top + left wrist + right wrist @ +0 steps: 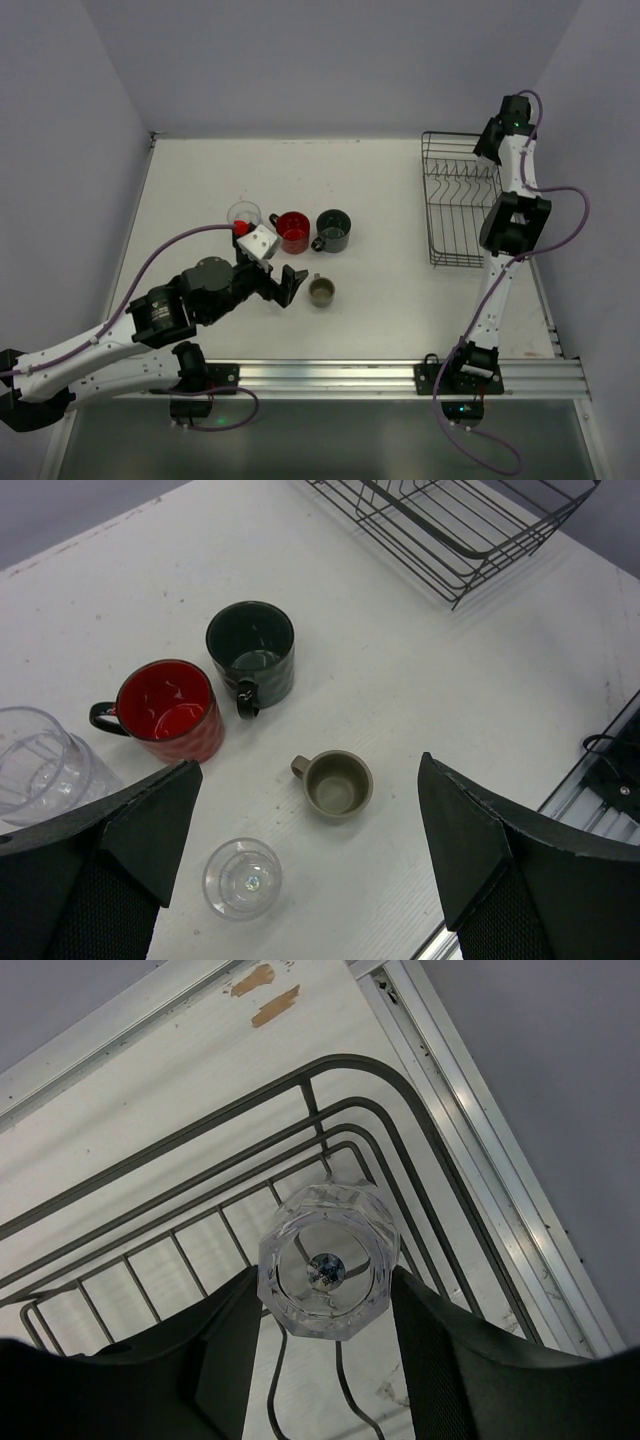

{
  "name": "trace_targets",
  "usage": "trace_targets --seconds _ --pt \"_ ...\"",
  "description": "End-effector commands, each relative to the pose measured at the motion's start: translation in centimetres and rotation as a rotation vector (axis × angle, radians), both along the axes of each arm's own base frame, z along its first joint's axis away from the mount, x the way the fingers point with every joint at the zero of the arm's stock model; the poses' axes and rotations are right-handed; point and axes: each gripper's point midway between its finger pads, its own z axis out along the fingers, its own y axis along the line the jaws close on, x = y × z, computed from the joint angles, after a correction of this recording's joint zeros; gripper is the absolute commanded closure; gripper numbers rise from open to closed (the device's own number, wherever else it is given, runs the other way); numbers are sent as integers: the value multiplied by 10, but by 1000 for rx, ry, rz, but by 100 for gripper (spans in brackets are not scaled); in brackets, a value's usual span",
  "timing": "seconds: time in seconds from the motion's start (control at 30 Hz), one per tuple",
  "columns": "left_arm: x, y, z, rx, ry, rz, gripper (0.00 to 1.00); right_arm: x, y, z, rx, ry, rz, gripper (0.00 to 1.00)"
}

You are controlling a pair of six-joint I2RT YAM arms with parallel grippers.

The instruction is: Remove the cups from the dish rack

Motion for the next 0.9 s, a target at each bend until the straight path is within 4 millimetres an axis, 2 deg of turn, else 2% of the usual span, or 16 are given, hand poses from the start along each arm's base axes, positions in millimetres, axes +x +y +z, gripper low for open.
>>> trace_targets --seconds 0.0,0.1,0.13,0.2,0.23,0.27,0.3,0.33,0.4,0.47,0.67,0.87 --pt "2 -4 7 -19 -29 -8 4 6 11 21 -36 -28 69 44" --pt "3 -4 5 -11 -27 -5 4 12 14 25 -80 -48 93 58" --pt "3 -5 5 -11 -28 -4 4 15 17 32 -100 -67 112 58" --pt "4 -5 3 -6 -24 -2 4 12 19 25 -116 -48 124 58" --pt "4 -6 3 -5 -25 -2 4 18 25 40 -135 -96 134 58" --pt "5 -6 2 -3 -23 -1 4 19 29 45 -144 -117 146 58" --pt "5 -7 1 -1 -21 -3 5 14 38 34 -142 -98 169 58" --pt "5 -8 0 1 -18 -6 5 20 40 66 -163 -192 168 58" --pt "7 -9 -1 8 -14 -5 5 18 47 71 -163 -220 177 58" --pt "7 -10 -1 6 -10 -7 5 20 49 98 -179 -289 171 57" --pt "10 -11 4 -20 -3 3 5 15 58 133 -181 -397 176 56" --pt "9 -17 15 -65 0 -6 6 -5 71 173 -137 -501 172 56"
